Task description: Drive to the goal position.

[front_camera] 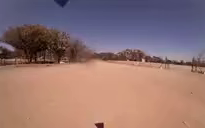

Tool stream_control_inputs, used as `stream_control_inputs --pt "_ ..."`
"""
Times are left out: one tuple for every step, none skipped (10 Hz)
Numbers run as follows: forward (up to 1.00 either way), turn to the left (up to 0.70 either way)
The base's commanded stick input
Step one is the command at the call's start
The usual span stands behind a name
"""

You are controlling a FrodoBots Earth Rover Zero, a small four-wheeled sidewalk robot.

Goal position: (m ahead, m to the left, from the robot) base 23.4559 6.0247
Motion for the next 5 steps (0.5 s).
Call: stream_control_inputs --pt "1.00 0.00" --pt "1.00 0.00" --pt "1.00 0.00" --pt "1.00 0.00" --pt "1.00 0.00"
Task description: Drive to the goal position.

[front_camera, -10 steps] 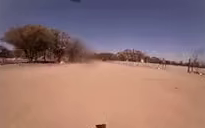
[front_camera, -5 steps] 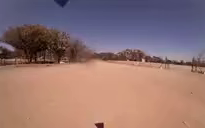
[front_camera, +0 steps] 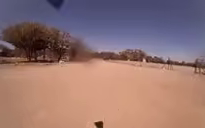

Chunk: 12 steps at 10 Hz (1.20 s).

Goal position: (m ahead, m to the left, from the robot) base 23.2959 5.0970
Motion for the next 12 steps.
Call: stream_control_inputs --pt "1.00 0.00" --pt "1.00 0.00" --pt "1.00 0.00" --pt "1.00 0.00" --pt "1.00 0.00" --pt "1.00 0.00" --pt "1.00 0.00" --pt "1.00 0.00" --pt "1.00 0.00" --pt "1.00 0.00" --pt "1.00 0.00" --pt "1.00 0.00"
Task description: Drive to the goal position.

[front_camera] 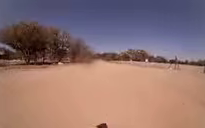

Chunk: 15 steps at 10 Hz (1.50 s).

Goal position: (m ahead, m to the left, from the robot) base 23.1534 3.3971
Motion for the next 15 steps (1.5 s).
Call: stream_control_inputs --pt "1.00 0.00" --pt "1.00 0.00" --pt "1.00 0.00" --pt "1.00 0.00" --pt "1.00 0.00" --pt "1.00 0.00" --pt "1.00 0.00" --pt "1.00 0.00" --pt "1.00 0.00" --pt "1.00 0.00" --pt "1.00 0.00" --pt "1.00 0.00" --pt "1.00 0.00" --pt "1.00 0.00" --pt "1.00 0.00"
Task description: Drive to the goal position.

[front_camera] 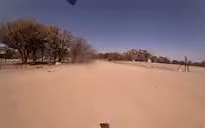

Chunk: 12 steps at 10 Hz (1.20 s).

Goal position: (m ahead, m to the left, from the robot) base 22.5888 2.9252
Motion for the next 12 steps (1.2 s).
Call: stream_control_inputs --pt "1.00 0.00" --pt "1.00 0.00" --pt "1.00 0.00" --pt "1.00 0.00" --pt "1.00 0.00" --pt "1.00 0.00" --pt "1.00 0.00" --pt "1.00 0.00" --pt "1.00 0.00" --pt "1.00 0.00" --pt "1.00 -0.05" --pt "1.00 -0.16"
